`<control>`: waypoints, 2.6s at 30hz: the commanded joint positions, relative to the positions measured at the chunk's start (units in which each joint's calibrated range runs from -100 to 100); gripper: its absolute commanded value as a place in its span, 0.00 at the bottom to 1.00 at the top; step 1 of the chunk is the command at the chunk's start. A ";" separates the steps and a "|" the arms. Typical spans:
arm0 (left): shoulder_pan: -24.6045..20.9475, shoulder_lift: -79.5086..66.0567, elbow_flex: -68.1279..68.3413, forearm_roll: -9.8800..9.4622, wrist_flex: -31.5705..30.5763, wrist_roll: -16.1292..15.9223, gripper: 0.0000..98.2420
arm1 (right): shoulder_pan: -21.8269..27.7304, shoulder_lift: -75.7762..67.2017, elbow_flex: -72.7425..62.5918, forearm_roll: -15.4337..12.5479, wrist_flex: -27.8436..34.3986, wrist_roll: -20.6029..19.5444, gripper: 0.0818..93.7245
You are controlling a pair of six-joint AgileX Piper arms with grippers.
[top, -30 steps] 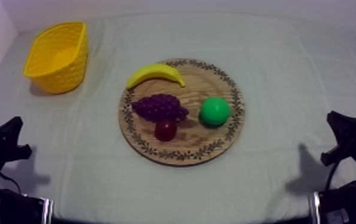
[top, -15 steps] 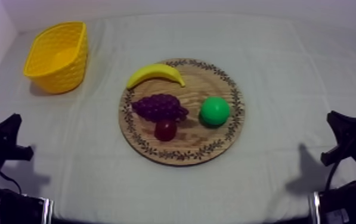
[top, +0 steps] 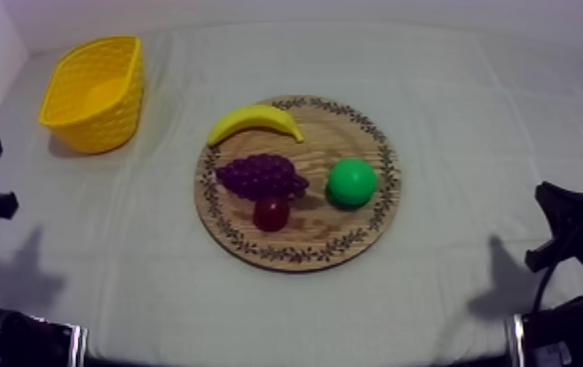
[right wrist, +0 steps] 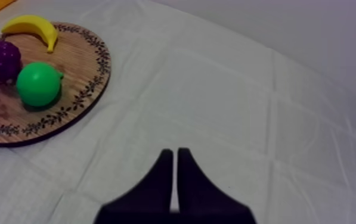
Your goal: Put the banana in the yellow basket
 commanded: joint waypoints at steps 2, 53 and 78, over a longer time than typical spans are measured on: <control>-0.35 9.44 -13.84 2.02 1.86 -3.76 0.00 | 0.01 -0.04 -0.03 -0.02 0.00 0.02 0.00; 22.08 63.42 -44.53 2.26 0.18 -13.82 0.00 | 0.01 -0.04 -0.03 -0.02 0.00 0.02 0.00; 26.29 82.49 -47.86 -5.68 2.79 -6.14 0.03 | 0.01 -0.04 -0.03 -0.02 0.00 0.02 0.00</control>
